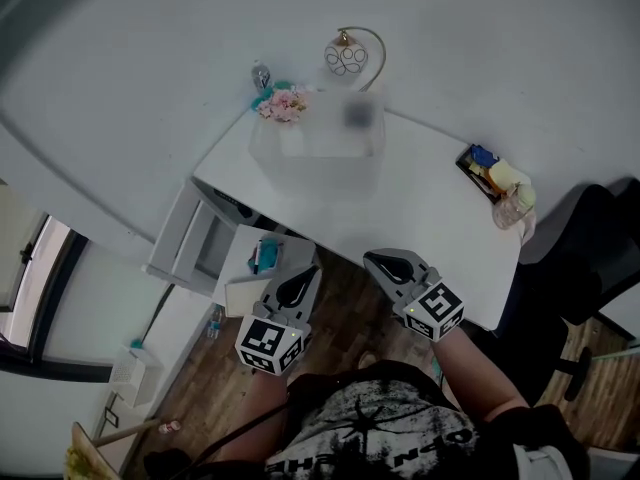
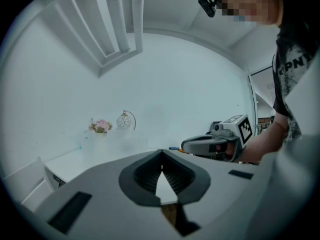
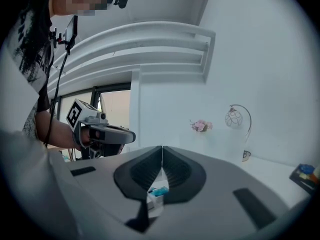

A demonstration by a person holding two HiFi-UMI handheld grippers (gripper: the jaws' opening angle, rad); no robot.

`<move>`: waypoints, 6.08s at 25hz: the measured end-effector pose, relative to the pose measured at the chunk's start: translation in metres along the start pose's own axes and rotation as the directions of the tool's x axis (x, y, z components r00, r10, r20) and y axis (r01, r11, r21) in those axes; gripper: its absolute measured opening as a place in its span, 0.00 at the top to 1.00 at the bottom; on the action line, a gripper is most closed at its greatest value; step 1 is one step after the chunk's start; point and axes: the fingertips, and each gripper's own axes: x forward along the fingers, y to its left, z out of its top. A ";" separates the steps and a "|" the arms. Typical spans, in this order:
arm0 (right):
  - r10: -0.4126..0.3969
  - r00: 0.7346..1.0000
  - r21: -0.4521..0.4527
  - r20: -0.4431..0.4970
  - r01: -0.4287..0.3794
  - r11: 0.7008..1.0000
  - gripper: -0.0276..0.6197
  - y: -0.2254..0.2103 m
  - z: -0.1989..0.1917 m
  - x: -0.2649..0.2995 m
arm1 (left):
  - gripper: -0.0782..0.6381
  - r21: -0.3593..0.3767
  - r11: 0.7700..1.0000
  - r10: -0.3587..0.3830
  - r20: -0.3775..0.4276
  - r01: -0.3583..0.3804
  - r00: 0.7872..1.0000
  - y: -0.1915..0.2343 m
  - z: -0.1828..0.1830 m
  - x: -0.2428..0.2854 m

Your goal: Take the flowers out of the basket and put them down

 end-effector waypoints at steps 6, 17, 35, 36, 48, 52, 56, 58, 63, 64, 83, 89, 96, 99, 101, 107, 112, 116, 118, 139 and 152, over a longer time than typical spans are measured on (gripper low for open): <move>0.016 1.000 -0.009 0.007 -0.015 1.000 0.93 -0.022 0.006 0.004 | 0.87 0.000 1.000 0.025 0.000 -0.025 1.000 0.009 -0.001 0.017; -0.020 1.000 0.022 -0.001 0.020 1.000 0.93 -0.058 0.003 0.025 | 0.87 -0.012 1.000 -0.010 0.006 0.010 1.000 0.029 0.004 0.057; -0.138 0.990 0.029 -0.010 0.138 0.990 0.93 -0.122 0.019 0.149 | 0.87 0.003 0.993 -0.119 0.010 0.119 0.993 0.166 0.034 0.122; -0.146 0.989 0.024 -0.009 0.146 0.989 0.93 -0.124 0.022 0.155 | 0.87 0.004 0.992 -0.124 0.012 0.124 0.992 0.174 0.036 0.124; -0.218 0.976 0.017 -0.013 0.218 0.976 0.93 -0.141 0.032 0.216 | 0.87 0.008 0.972 -0.234 0.015 0.234 0.972 0.241 0.043 0.147; -0.237 0.971 0.019 -0.021 0.238 0.971 0.93 -0.144 0.030 0.225 | 0.87 0.003 0.967 -0.257 0.012 0.257 0.966 0.250 0.039 0.149; -0.221 0.975 0.014 -0.025 0.221 0.975 0.93 -0.139 0.033 0.231 | 0.87 0.001 0.963 -0.271 0.008 0.271 0.963 0.253 0.036 0.149; -0.207 0.978 0.015 -0.018 0.208 0.978 0.93 -0.138 0.037 0.235 | 0.87 0.000 0.962 -0.275 0.002 0.275 0.962 0.255 0.035 0.150; -0.170 0.985 0.016 -0.002 0.170 0.985 0.93 -0.139 0.047 0.240 | 0.87 -0.003 0.963 -0.270 -0.009 0.270 0.963 0.261 0.033 0.152; -0.158 0.987 0.021 0.007 0.158 0.987 0.93 -0.140 0.053 0.242 | 0.87 -0.005 0.963 -0.270 -0.010 0.270 0.963 0.262 0.034 0.152; -0.028 0.992 -0.268 -0.124 -0.007 0.963 0.93 -0.180 0.138 0.286 | 0.87 -0.089 0.958 -0.272 0.006 0.271 0.962 0.275 0.042 0.152; -0.005 0.968 -0.301 -0.252 -0.073 0.951 0.75 -0.200 0.101 0.298 | 0.87 -0.121 0.961 -0.249 0.016 0.249 0.968 0.283 0.041 0.155; 0.014 0.946 -0.171 -0.325 -0.073 0.982 0.61 -0.235 0.052 0.310 | 0.87 -0.151 0.963 -0.225 0.016 0.224 0.974 0.287 0.038 0.162; 0.020 0.940 -0.136 -0.339 -0.070 0.988 0.58 -0.243 0.035 0.319 | 0.87 -0.162 0.964 -0.213 0.013 0.212 0.977 0.288 0.035 0.164; 0.024 0.935 -0.114 -0.354 -0.069 0.991 0.57 -0.248 0.023 0.326 | 0.87 -0.167 0.964 -0.206 0.008 0.205 0.978 0.289 0.033 0.164; 0.055 0.923 -0.031 -0.382 -0.072 0.997 0.53 -0.261 -0.014 0.341 | 0.87 -0.186 0.965 -0.186 0.012 0.184 0.983 0.290 0.029 0.164; 0.066 0.939 -0.060 -0.338 -0.092 0.994 0.47 -0.259 -0.025 0.360 | 0.87 -0.193 0.966 -0.176 -0.008 0.171 0.984 0.289 0.020 0.164; 0.108 0.935 -0.015 -0.338 -0.120 0.993 0.45 -0.255 -0.038 0.373 | 0.87 -0.184 0.969 -0.169 -0.006 0.164 0.986 0.290 0.021 0.162; 0.130 0.936 0.012 -0.328 -0.133 0.991 0.45 -0.253 -0.042 0.378 | 0.87 -0.182 0.968 -0.173 0.003 0.171 0.985 0.290 0.022 0.162; 0.221 0.942 0.049 -0.251 -0.216 0.975 0.40 -0.248 -0.053 0.425 | 0.87 -0.170 0.969 -0.174 0.033 0.178 0.984 0.294 0.026 0.162; 0.251 0.934 0.025 -0.256 -0.253 0.967 0.44 -0.241 -0.049 0.430 | 0.87 -0.154 0.974 -0.168 0.015 0.169 0.986 0.296 0.026 0.162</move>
